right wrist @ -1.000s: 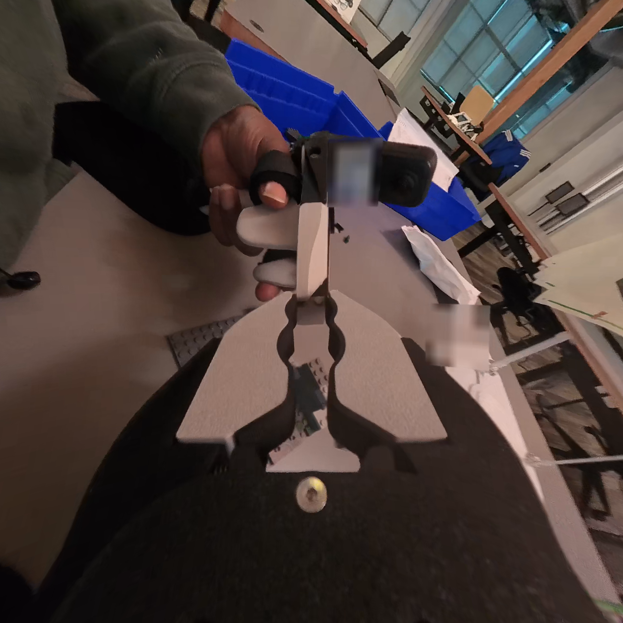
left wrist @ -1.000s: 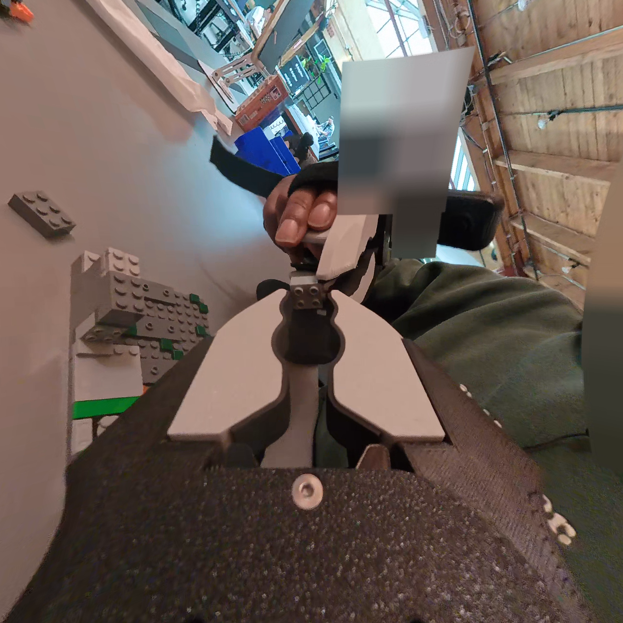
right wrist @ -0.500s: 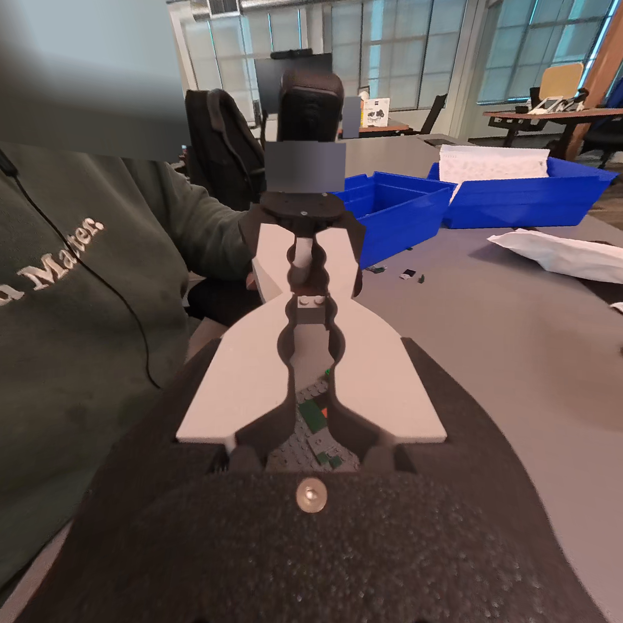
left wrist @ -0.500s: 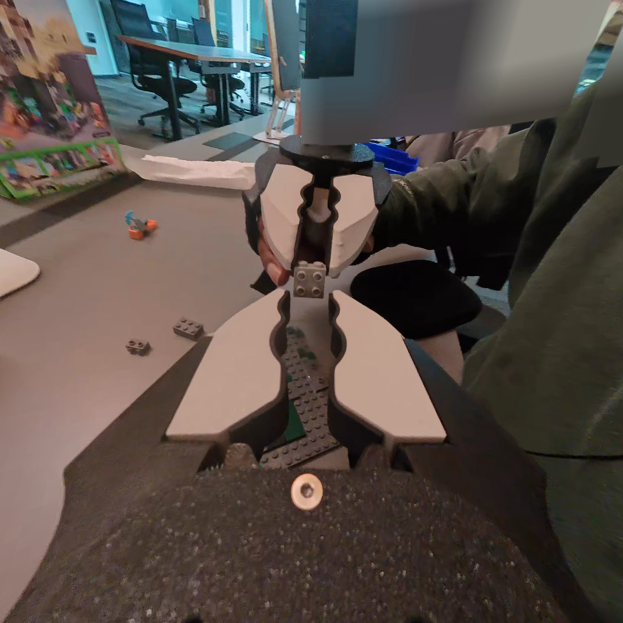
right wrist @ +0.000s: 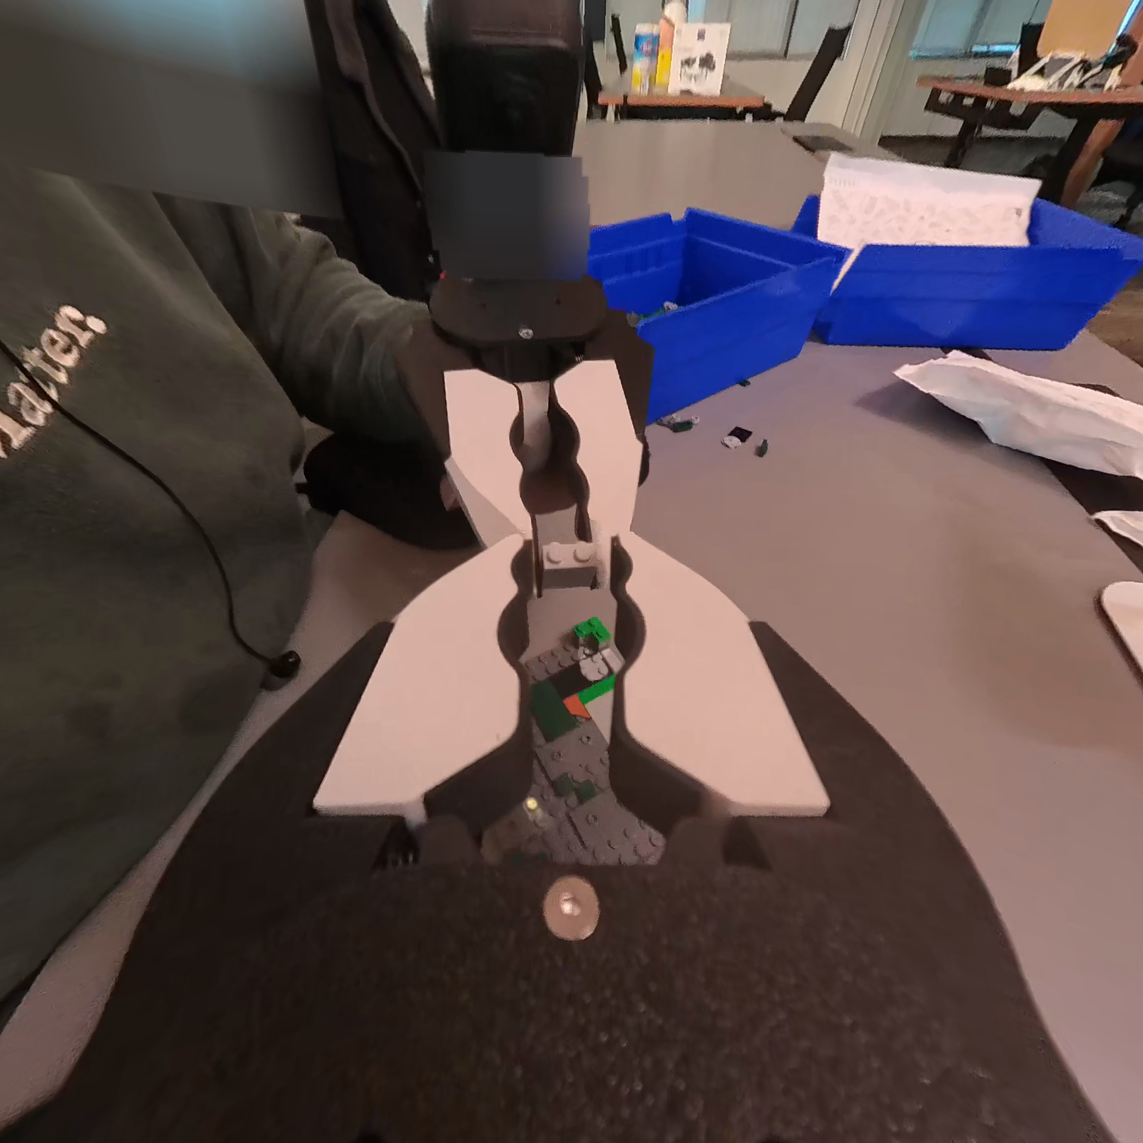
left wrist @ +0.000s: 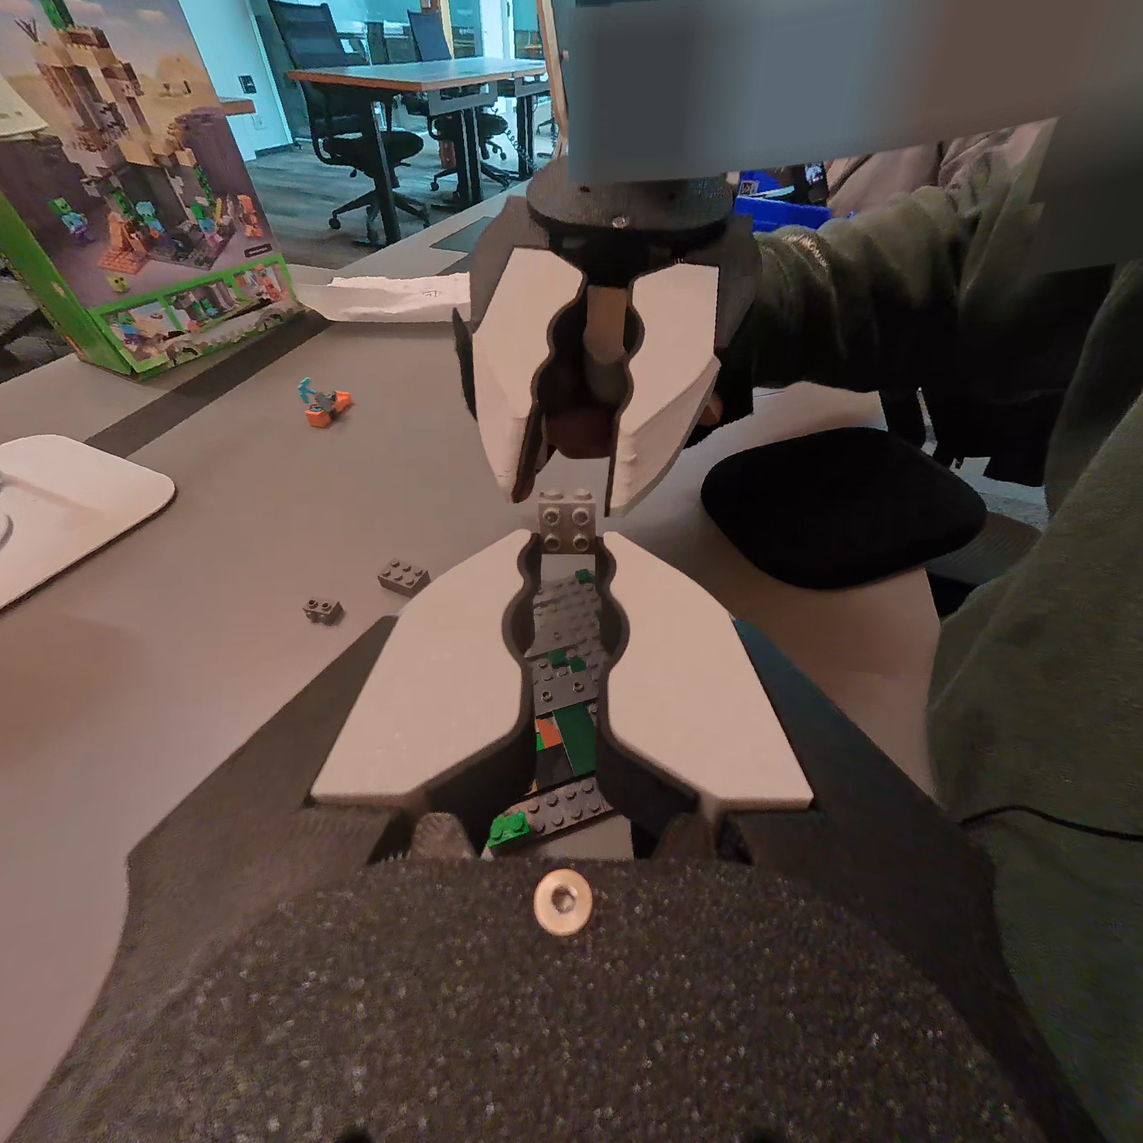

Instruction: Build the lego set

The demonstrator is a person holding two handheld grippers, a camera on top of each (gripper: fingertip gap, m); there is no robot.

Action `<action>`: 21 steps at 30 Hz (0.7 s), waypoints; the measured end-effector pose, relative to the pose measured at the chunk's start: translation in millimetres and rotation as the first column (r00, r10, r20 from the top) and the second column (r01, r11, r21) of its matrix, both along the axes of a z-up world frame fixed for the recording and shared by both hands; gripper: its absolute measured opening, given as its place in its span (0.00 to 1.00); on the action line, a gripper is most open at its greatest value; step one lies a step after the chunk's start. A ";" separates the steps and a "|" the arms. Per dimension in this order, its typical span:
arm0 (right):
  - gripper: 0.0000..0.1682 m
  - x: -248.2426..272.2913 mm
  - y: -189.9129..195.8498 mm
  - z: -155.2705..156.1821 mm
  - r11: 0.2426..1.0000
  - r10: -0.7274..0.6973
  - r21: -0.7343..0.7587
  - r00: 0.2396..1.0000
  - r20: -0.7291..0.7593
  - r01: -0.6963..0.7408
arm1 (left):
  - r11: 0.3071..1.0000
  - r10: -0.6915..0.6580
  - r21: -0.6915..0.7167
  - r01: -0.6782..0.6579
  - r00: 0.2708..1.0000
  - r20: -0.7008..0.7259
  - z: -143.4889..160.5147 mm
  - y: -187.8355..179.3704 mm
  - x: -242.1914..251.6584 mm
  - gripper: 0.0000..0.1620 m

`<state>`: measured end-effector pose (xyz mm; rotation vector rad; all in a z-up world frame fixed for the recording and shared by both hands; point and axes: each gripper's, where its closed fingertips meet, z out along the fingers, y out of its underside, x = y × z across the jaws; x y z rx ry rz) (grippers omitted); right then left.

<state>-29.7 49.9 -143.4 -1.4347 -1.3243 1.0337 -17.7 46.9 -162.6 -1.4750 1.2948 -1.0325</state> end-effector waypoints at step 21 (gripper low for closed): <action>0.10 11.3 41.7 -73.3 0.969 0.191 0.053 0.868 0.459 -0.241 | 0.991 0.126 0.069 -0.117 0.982 -0.140 -45.8 34.8 -20.1 0.10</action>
